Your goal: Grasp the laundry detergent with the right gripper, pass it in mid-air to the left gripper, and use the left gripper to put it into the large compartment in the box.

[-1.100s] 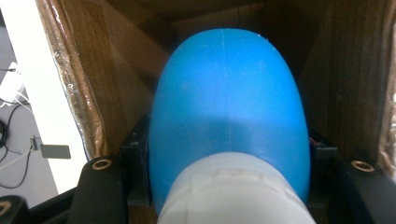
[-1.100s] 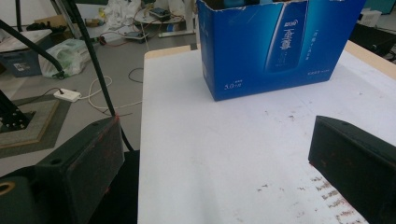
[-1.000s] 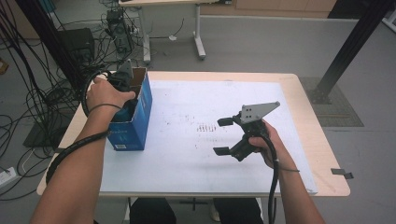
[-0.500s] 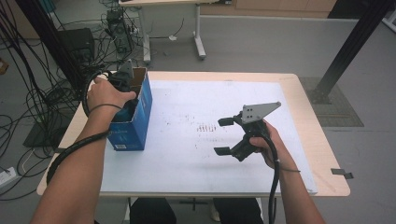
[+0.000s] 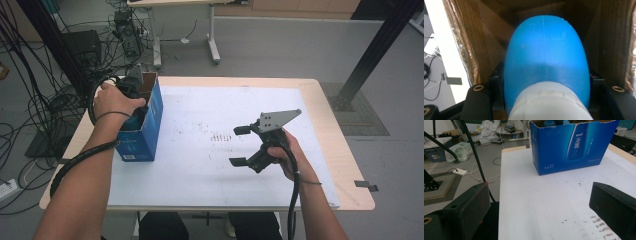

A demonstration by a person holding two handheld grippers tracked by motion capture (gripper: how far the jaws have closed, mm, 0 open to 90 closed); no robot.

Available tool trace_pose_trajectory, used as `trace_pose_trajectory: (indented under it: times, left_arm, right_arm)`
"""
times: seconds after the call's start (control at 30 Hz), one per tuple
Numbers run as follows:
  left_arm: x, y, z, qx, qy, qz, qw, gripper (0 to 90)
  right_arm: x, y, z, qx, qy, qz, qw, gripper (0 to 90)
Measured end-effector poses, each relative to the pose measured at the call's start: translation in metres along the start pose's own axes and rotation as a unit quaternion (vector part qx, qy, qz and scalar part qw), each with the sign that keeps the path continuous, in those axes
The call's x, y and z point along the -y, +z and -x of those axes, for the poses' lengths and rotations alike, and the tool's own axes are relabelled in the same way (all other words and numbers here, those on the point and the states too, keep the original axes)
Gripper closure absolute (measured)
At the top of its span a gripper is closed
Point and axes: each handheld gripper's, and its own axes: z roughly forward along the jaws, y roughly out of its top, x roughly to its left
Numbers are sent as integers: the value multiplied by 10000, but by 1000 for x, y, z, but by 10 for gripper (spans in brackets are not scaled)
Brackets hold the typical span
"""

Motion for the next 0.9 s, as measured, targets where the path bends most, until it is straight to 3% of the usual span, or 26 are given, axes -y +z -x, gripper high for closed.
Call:
trace_pose_trajectory:
  times: [0.9]
  left_arm:
    - [0, 0, -1, 7, -26, -9, 10000, 379]
  right_arm:
    - [-2, 1, 1, -13, -9, -36, 10000, 33]
